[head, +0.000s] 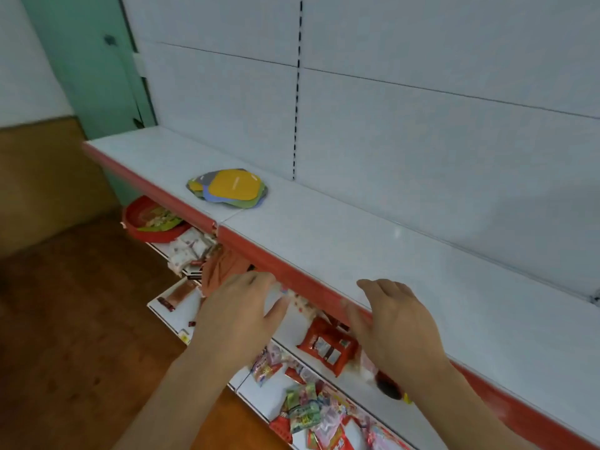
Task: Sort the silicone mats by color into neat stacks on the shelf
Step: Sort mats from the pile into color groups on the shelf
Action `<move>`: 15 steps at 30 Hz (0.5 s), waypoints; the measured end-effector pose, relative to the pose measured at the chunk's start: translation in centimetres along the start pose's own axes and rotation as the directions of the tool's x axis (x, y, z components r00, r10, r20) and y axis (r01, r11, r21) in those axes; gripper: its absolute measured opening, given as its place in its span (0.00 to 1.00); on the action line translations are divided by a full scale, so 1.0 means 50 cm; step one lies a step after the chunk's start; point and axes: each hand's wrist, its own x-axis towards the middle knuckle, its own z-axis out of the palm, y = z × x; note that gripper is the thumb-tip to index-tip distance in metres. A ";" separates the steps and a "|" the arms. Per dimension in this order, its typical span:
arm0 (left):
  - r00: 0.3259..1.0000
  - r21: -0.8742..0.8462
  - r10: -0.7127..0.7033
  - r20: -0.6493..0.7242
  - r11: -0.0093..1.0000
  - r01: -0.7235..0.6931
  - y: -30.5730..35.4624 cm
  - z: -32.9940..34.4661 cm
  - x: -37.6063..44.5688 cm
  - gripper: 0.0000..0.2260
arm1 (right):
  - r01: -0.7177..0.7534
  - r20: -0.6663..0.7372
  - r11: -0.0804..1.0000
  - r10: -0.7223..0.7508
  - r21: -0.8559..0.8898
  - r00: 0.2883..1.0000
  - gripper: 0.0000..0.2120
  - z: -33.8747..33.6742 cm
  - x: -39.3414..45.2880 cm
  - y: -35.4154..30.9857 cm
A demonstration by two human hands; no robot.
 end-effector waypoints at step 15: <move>0.994 0.121 -0.110 -0.026 0.986 0.113 -0.369 -0.032 0.342 0.18 | 0.077 -0.035 0.995 -0.075 0.058 0.997 0.26 0.206 0.432 -0.240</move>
